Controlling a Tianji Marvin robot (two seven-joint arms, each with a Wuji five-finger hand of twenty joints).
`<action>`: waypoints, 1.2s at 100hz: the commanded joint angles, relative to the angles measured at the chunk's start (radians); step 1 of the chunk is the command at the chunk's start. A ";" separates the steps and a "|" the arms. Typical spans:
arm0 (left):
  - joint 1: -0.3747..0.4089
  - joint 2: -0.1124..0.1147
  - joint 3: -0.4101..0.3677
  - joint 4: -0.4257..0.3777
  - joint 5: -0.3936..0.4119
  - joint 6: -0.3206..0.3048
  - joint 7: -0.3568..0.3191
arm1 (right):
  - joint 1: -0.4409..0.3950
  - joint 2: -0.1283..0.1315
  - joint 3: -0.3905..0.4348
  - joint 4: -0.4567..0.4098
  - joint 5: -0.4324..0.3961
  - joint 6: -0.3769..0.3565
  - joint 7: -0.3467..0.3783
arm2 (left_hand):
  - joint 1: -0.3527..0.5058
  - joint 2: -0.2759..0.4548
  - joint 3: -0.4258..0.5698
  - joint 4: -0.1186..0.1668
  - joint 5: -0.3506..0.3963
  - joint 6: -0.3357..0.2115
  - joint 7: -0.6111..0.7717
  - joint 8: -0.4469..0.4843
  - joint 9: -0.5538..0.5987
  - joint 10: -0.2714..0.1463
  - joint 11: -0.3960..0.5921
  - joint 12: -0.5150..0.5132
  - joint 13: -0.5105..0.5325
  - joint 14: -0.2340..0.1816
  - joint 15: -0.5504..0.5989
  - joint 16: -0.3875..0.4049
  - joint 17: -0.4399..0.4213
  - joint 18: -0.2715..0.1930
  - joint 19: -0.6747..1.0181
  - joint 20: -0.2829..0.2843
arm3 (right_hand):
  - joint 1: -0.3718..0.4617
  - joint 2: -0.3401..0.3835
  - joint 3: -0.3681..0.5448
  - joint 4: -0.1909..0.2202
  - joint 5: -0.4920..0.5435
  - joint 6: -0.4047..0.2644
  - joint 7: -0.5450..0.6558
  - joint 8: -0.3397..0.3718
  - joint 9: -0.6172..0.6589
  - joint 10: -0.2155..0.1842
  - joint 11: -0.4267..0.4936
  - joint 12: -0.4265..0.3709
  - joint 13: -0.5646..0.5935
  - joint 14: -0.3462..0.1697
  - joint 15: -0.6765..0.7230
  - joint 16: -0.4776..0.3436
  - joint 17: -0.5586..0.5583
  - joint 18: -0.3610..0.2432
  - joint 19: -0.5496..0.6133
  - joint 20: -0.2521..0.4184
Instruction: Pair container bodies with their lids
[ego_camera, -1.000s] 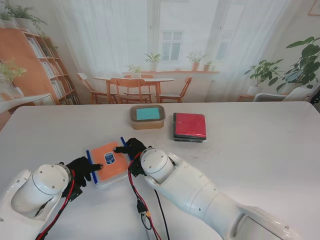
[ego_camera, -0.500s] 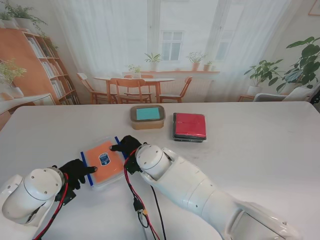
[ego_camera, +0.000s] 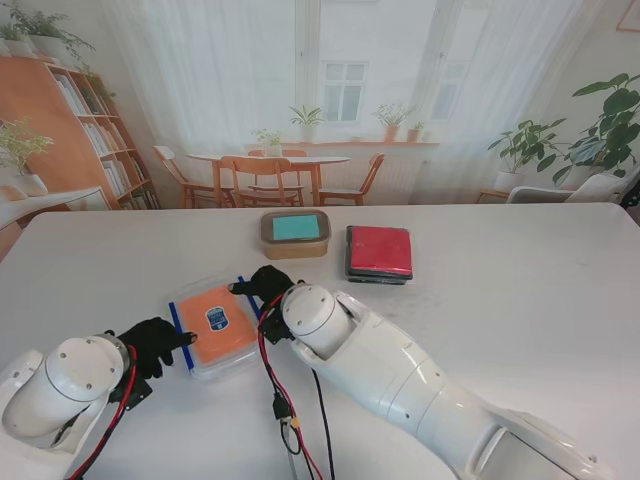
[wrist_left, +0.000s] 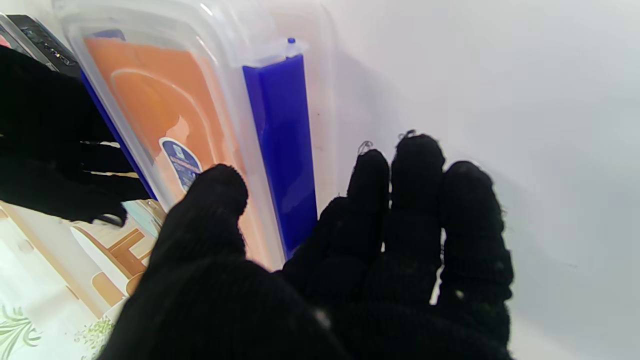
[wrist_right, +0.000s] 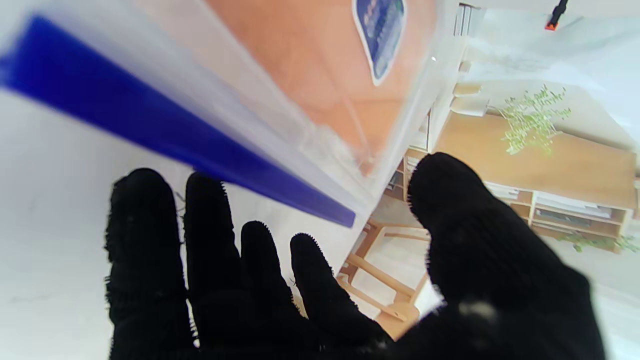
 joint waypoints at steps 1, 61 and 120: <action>0.015 -0.004 -0.007 -0.012 0.000 -0.009 -0.004 | -0.009 0.016 0.010 -0.018 -0.008 0.003 0.005 | -0.033 -0.012 -0.013 -0.007 -0.006 -0.032 0.004 -0.018 -0.011 -0.018 -0.011 -0.011 0.027 0.044 -0.017 -0.008 0.011 0.015 0.039 -0.011 | -0.030 -0.018 0.010 0.009 -0.026 -0.028 -0.018 -0.008 -0.028 -0.018 -0.009 -0.016 -0.029 0.017 -0.023 -0.005 -0.018 0.035 -0.019 0.018; 0.197 -0.018 -0.180 -0.124 0.134 -0.288 -0.007 | -0.274 0.204 0.191 -0.396 -0.225 -0.016 -0.048 | -0.046 -0.011 -0.019 -0.028 -0.003 -0.079 -0.003 -0.063 -0.039 -0.008 -0.088 -0.051 0.034 0.042 -0.051 -0.024 0.010 0.027 0.034 -0.021 | 0.047 -0.010 -0.015 0.012 0.015 -0.050 -0.119 0.041 -0.061 -0.073 -0.055 -0.043 -0.200 -0.044 -0.150 -0.024 -0.405 0.009 -0.204 0.026; 0.079 -0.007 -0.168 0.103 0.077 -0.989 0.076 | -0.566 0.343 0.377 -0.645 -0.544 -0.103 0.035 | 0.031 -0.062 0.037 0.003 -0.110 -0.255 0.232 -0.213 -0.246 -0.153 -0.242 -0.134 -0.267 -0.057 -0.354 -0.106 -0.273 -0.109 -0.136 -0.072 | 0.189 0.010 -0.039 0.050 0.059 -0.082 -0.189 0.029 -0.052 -0.147 -0.164 -0.087 -0.292 -0.101 -0.332 -0.101 -0.612 -0.079 -0.479 -0.034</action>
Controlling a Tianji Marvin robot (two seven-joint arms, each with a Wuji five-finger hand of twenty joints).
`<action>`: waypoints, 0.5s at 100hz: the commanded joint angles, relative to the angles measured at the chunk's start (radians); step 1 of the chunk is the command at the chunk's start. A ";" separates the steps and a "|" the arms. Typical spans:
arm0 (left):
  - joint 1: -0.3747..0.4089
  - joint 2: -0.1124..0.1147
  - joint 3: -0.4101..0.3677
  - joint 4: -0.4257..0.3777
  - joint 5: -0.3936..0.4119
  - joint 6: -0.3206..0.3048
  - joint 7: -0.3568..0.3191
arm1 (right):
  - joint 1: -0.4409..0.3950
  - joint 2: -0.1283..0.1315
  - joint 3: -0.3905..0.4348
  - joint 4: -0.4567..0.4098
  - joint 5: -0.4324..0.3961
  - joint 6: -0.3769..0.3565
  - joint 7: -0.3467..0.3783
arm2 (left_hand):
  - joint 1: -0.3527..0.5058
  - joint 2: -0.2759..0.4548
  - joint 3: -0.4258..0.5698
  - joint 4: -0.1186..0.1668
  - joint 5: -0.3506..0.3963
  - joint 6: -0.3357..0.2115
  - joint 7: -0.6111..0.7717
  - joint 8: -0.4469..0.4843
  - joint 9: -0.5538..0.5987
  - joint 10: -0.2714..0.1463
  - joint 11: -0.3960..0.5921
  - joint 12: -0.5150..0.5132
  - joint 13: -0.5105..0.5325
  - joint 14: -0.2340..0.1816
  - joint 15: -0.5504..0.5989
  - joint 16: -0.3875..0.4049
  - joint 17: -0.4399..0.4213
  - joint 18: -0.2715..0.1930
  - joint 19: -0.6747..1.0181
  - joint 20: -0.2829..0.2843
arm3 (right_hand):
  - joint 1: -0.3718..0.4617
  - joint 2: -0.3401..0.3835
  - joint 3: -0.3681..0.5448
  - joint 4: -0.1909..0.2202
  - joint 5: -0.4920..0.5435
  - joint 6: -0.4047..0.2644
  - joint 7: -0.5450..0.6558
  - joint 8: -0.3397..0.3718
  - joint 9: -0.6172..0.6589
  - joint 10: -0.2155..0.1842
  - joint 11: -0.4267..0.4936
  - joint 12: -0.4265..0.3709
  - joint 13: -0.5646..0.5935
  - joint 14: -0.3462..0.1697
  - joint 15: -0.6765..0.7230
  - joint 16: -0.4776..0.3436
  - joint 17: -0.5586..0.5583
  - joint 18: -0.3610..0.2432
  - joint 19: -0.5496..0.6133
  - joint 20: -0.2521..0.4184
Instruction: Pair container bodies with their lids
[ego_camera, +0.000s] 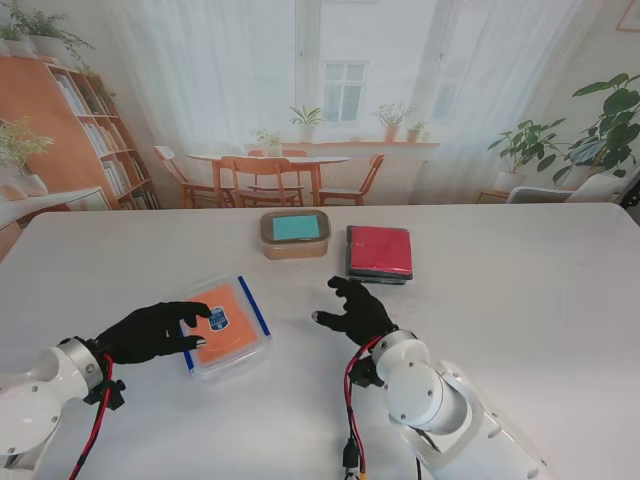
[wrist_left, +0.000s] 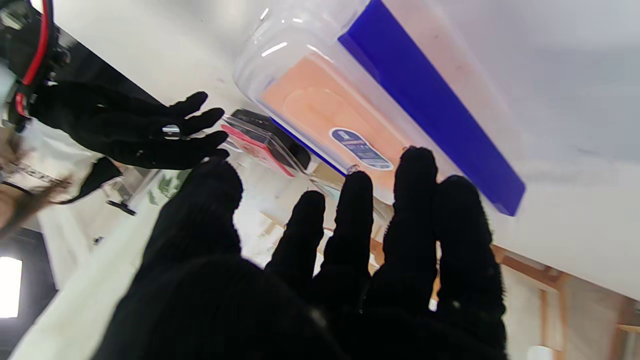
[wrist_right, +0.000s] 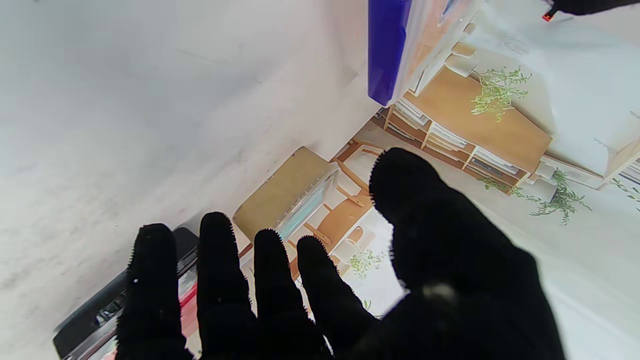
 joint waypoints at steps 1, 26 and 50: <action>-0.024 0.008 0.014 0.032 -0.002 -0.013 0.002 | -0.016 0.008 0.005 -0.002 -0.006 0.009 0.013 | 0.053 -0.026 0.036 0.015 -0.056 -0.037 0.072 -0.038 -0.060 -0.038 -0.037 -0.037 -0.067 -0.034 -0.071 -0.032 -0.064 -0.052 -0.050 -0.025 | 0.019 0.015 -0.010 0.030 0.015 -0.022 -0.014 0.002 -0.026 -0.023 -0.020 -0.018 -0.042 -0.024 -0.009 -0.015 -0.016 -0.032 -0.022 -0.010; -0.131 0.042 0.042 0.173 0.056 -0.299 -0.010 | -0.044 0.016 0.016 -0.014 -0.045 0.009 0.013 | 0.087 -0.086 0.163 0.025 -0.124 -0.147 0.033 -0.234 -0.229 -0.174 -0.200 -0.256 -0.350 -0.228 -0.390 -0.231 -0.217 -0.278 -0.622 -0.243 | 0.034 0.021 -0.010 0.039 0.012 -0.018 -0.014 0.001 -0.027 -0.024 -0.032 -0.020 -0.049 -0.029 -0.008 -0.014 -0.018 -0.041 -0.028 -0.006; -0.161 0.079 0.027 0.220 0.071 -0.424 -0.087 | -0.048 0.016 0.015 -0.017 -0.047 0.021 0.015 | 0.025 -0.161 0.279 0.022 -0.188 -0.227 -0.054 -0.355 -0.272 -0.263 -0.431 -0.430 -0.436 -0.356 -0.658 -0.361 -0.207 -0.400 -1.166 -0.251 | 0.031 0.023 -0.010 0.042 0.011 -0.017 -0.014 0.001 -0.026 -0.024 -0.036 -0.019 -0.050 -0.029 -0.004 -0.012 -0.013 -0.045 -0.020 0.004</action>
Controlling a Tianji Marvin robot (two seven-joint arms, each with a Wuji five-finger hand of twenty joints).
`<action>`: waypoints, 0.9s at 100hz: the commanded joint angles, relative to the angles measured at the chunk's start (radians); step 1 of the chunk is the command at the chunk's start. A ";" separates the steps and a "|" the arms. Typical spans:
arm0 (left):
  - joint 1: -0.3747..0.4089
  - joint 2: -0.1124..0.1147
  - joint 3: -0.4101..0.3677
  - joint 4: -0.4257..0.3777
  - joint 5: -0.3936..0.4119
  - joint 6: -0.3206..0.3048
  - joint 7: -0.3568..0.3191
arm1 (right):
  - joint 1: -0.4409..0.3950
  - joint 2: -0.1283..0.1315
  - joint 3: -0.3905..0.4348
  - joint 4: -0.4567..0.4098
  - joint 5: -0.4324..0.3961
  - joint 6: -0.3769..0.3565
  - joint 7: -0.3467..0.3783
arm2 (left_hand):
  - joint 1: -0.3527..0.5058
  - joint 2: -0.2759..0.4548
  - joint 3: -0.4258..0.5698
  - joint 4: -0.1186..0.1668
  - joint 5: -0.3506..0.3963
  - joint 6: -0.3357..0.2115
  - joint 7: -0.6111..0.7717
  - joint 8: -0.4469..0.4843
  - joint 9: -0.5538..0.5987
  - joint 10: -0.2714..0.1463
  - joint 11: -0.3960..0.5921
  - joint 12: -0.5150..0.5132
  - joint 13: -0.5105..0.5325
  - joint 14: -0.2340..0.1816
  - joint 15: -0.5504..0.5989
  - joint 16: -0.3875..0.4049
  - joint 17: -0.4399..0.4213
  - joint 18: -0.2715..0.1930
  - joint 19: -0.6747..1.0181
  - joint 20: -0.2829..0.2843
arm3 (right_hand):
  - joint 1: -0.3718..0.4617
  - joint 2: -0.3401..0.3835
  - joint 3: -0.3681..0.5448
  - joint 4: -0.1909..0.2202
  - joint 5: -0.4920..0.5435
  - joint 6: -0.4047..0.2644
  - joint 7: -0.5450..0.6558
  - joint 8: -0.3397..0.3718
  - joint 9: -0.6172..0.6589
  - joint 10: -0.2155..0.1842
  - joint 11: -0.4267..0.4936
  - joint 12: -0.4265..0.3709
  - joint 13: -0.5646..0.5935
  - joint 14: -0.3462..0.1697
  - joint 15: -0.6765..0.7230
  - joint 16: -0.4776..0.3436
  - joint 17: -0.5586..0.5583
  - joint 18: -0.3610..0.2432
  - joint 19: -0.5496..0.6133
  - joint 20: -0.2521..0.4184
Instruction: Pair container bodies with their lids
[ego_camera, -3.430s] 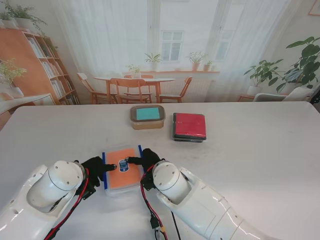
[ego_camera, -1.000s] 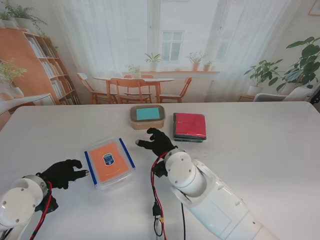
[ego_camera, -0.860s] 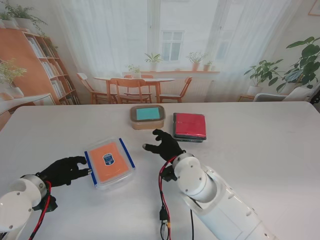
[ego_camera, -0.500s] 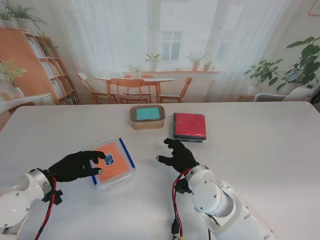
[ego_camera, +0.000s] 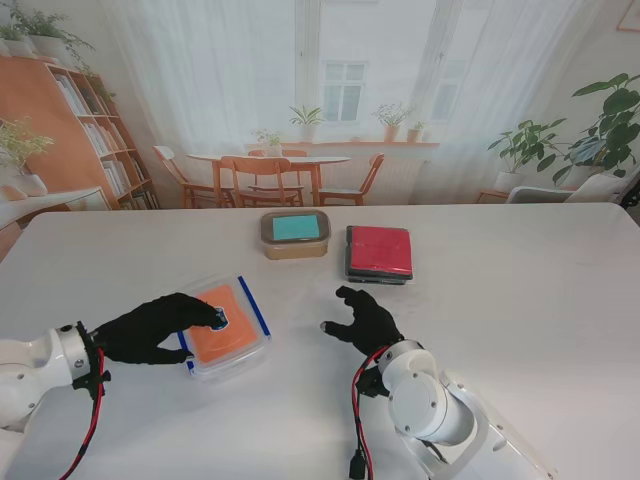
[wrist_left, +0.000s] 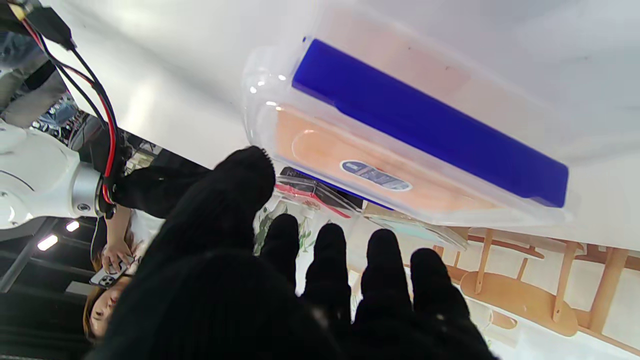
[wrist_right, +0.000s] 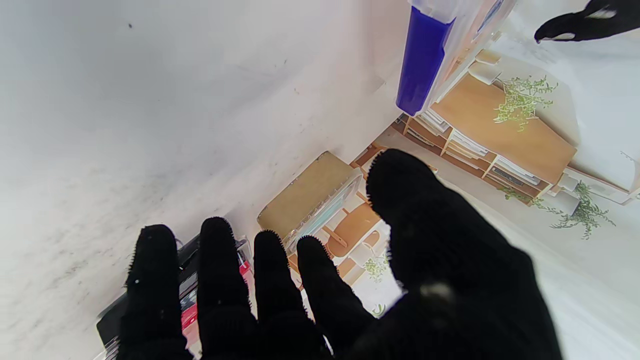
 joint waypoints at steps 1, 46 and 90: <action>0.004 0.020 -0.011 0.010 0.005 -0.008 -0.028 | -0.004 0.002 -0.001 -0.004 0.002 0.005 0.016 | -0.025 -0.037 0.029 0.020 -0.041 -0.038 -0.046 -0.040 -0.040 -0.045 -0.069 -0.037 -0.055 -0.047 -0.074 -0.028 -0.002 -0.052 -0.085 -0.038 | 0.020 0.019 -0.010 0.032 0.013 -0.017 -0.012 0.001 -0.026 -0.024 -0.006 -0.009 -0.019 -0.026 0.007 0.001 -0.006 -0.034 -0.018 0.004; 0.008 0.018 -0.025 0.036 0.244 -0.099 0.051 | 0.005 -0.004 -0.011 0.005 0.030 0.010 0.014 | -0.089 -0.085 -0.160 -0.041 -0.069 -0.101 -0.336 -0.186 -0.125 -0.067 -0.270 -0.177 -0.089 -0.089 -0.217 -0.262 0.024 -0.074 -0.195 -0.408 | 0.001 0.020 -0.025 0.025 0.012 -0.014 -0.015 -0.002 -0.026 -0.020 -0.012 -0.010 -0.039 -0.032 0.004 0.001 -0.011 -0.049 -0.009 0.018; -0.025 -0.011 0.032 0.073 0.377 -0.097 0.212 | -0.010 -0.006 0.000 -0.002 0.036 0.012 0.005 | -0.064 -0.088 -0.139 -0.040 -0.064 -0.111 -0.315 -0.167 -0.121 -0.074 -0.261 -0.160 -0.087 -0.097 -0.211 -0.252 0.027 -0.090 -0.190 -0.422 | 0.007 0.026 -0.033 0.026 0.012 -0.013 -0.017 -0.001 -0.025 -0.023 -0.019 -0.014 -0.045 -0.036 0.007 0.004 0.006 -0.065 0.017 0.034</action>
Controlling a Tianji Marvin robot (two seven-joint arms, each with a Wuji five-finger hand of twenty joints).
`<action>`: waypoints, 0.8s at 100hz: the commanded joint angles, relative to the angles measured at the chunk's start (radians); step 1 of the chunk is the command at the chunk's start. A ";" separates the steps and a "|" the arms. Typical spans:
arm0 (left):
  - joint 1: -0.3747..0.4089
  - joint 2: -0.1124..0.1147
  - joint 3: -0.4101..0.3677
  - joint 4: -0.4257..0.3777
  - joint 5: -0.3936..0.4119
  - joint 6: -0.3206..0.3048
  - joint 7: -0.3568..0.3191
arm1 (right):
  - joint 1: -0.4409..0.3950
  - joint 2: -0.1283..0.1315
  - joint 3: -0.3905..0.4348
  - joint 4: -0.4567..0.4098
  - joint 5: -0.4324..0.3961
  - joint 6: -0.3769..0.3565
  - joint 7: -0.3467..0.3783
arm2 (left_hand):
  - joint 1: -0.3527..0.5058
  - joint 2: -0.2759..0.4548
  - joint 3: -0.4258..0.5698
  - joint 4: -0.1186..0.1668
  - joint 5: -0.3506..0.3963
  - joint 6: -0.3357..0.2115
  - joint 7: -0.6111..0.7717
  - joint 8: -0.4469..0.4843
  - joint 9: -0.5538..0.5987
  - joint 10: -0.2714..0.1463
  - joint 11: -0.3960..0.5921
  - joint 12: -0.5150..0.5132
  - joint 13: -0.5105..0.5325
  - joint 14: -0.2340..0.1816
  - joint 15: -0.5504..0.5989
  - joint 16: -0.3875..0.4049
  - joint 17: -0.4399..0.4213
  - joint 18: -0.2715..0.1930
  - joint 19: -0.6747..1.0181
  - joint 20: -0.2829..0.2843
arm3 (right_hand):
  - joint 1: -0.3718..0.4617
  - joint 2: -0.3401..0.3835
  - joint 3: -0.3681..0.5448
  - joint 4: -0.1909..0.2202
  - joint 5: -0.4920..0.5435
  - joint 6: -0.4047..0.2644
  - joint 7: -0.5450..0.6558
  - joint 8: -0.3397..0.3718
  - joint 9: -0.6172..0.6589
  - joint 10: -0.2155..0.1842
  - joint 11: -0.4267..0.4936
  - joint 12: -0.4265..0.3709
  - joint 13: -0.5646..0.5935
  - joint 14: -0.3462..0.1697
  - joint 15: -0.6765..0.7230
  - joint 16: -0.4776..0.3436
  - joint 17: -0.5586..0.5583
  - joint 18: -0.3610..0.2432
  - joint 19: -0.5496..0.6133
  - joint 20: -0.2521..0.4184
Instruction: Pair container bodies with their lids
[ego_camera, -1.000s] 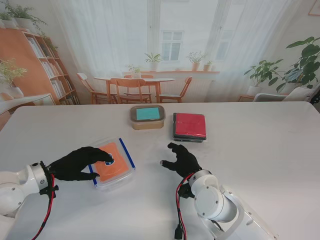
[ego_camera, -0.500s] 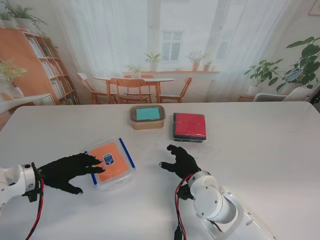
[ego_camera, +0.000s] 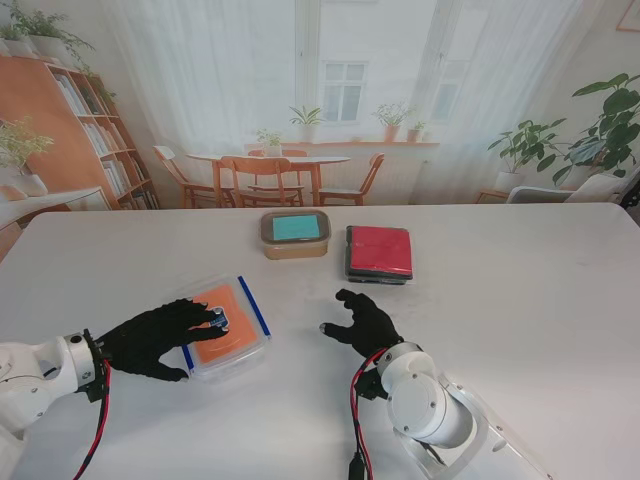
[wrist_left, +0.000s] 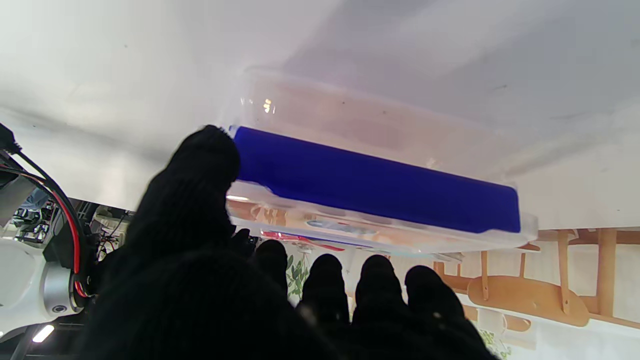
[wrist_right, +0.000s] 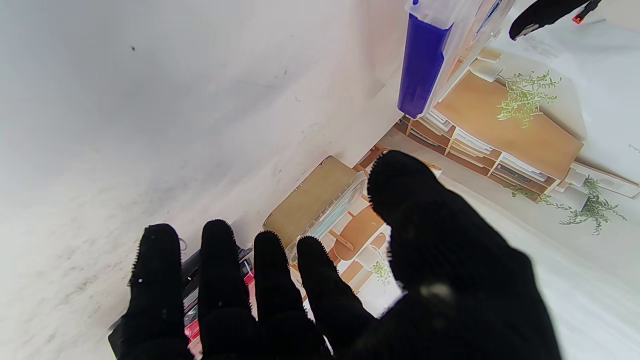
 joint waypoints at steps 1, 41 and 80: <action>-0.009 0.002 0.011 0.007 0.008 -0.011 -0.009 | -0.007 -0.003 0.005 -0.004 0.003 -0.001 0.010 | 0.017 -0.029 -0.003 -0.025 -0.038 -0.029 -0.006 0.006 -0.033 -0.040 -0.021 0.008 -0.037 -0.031 -0.025 -0.001 -0.001 -0.041 -0.041 -0.017 | 0.008 0.013 -0.021 0.026 0.011 -0.013 -0.013 -0.001 -0.025 -0.023 -0.008 -0.013 -0.024 -0.026 0.007 0.008 0.000 -0.038 0.017 0.020; -0.066 0.005 0.074 0.042 0.145 0.004 0.060 | -0.017 -0.004 0.012 -0.010 0.007 0.001 0.003 | 0.035 -0.062 0.081 -0.026 -0.022 -0.040 0.082 0.067 -0.022 -0.057 0.002 0.107 -0.031 -0.042 -0.015 0.049 0.000 -0.042 -0.053 -0.086 | 0.012 0.014 -0.022 0.028 0.013 -0.013 -0.013 0.000 -0.024 -0.022 -0.008 -0.014 -0.027 -0.025 0.007 0.007 0.005 -0.040 0.025 0.022; -0.106 0.011 0.136 0.068 0.213 0.117 0.059 | -0.024 -0.005 0.019 -0.016 0.013 0.012 0.002 | 0.024 -0.045 0.076 -0.036 0.030 -0.016 0.257 0.088 0.058 -0.015 0.175 0.109 -0.013 0.025 0.077 0.235 -0.007 -0.011 -0.005 0.050 | 0.012 0.021 -0.024 0.030 0.013 -0.013 -0.014 0.000 -0.025 -0.022 -0.009 -0.015 -0.027 -0.025 0.008 0.007 0.008 -0.040 0.028 0.021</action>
